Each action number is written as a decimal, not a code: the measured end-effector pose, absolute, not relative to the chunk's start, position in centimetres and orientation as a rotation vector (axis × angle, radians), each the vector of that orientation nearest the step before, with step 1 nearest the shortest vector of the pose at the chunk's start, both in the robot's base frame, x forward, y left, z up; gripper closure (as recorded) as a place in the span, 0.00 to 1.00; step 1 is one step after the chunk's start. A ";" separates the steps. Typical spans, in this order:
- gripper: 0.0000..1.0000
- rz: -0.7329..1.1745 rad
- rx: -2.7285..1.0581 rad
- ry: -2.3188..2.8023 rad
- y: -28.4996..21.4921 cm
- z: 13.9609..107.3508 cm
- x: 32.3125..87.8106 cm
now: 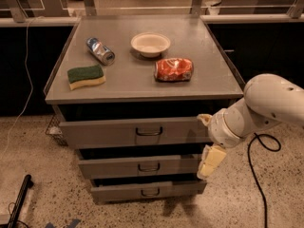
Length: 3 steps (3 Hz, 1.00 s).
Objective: Open top drawer
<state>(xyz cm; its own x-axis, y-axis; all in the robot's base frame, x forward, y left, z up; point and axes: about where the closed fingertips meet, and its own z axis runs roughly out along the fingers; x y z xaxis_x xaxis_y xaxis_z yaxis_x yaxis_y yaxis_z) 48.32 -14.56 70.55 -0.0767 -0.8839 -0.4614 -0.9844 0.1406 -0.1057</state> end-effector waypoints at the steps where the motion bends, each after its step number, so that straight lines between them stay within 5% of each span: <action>1: 0.00 0.308 -1.786 1.999 -14.3 70.6 48.3; 3: 0.00 0.240 -1.783 1.898 -12.5 70.6 52.0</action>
Offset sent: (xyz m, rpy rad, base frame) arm 0.0332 0.0262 0.0053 0.0205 -0.1208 0.0449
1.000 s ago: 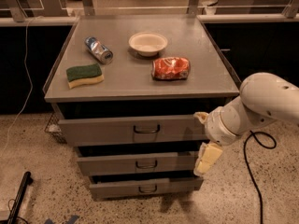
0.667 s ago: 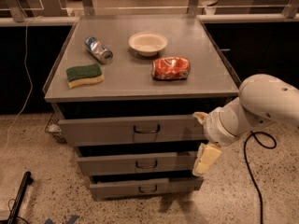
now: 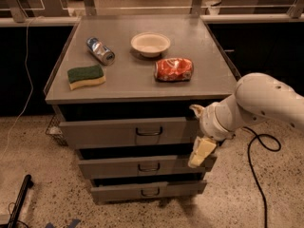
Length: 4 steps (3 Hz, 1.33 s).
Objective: Open top drawer
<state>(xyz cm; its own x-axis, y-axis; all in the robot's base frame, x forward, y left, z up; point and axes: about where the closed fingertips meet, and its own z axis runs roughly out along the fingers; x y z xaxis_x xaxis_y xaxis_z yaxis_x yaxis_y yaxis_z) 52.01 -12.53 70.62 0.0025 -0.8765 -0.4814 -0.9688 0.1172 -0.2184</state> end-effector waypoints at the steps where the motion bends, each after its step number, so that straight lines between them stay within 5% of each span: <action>1: 0.00 0.218 -1.757 1.900 -12.6 69.2 53.9; 4: 0.00 0.190 -1.740 1.877 -10.7 67.6 58.9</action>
Offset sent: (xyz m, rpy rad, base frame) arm 0.0438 -0.0032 -0.0326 0.0007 -0.0349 -0.0495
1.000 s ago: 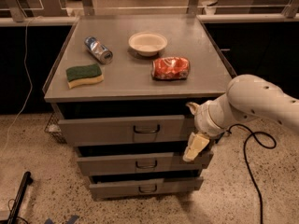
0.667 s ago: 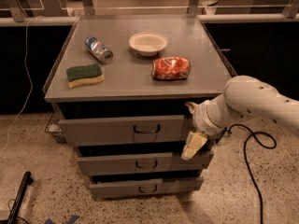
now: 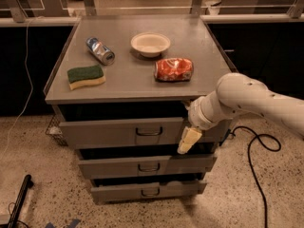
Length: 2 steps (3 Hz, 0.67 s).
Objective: Open top drawer
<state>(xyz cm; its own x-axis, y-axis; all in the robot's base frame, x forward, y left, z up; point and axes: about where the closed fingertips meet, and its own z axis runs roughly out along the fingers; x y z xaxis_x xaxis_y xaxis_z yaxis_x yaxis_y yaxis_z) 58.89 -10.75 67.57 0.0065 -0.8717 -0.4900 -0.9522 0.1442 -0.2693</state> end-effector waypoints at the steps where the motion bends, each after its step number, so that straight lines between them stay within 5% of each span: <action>1: 0.18 0.190 -1.740 1.876 -10.7 67.6 58.9; 2: 0.41 0.190 -1.740 1.876 -10.7 67.6 58.9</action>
Offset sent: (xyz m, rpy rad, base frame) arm 0.0002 0.0002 0.0000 0.0003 -0.0002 0.0002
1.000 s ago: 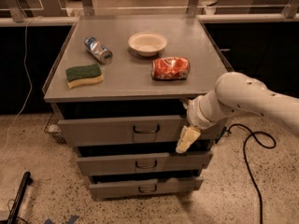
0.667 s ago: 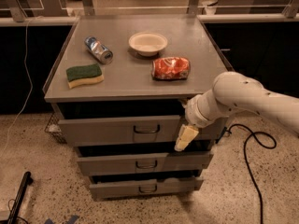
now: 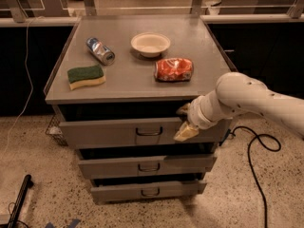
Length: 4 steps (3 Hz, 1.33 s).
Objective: Open top drawer
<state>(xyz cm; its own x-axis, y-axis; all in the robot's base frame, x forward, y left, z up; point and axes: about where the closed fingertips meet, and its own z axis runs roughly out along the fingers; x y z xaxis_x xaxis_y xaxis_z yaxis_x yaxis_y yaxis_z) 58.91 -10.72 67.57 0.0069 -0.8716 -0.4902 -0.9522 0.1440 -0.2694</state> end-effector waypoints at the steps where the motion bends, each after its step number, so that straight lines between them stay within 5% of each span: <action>1: 0.72 0.190 -1.741 1.876 -10.7 67.6 58.9; 2: 0.95 0.190 -1.741 1.876 -10.7 67.6 58.9; 4: 1.00 0.190 -1.741 1.876 -10.7 67.6 58.9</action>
Offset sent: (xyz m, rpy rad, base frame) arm 0.0000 0.0000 0.0000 0.0000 0.0000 0.0000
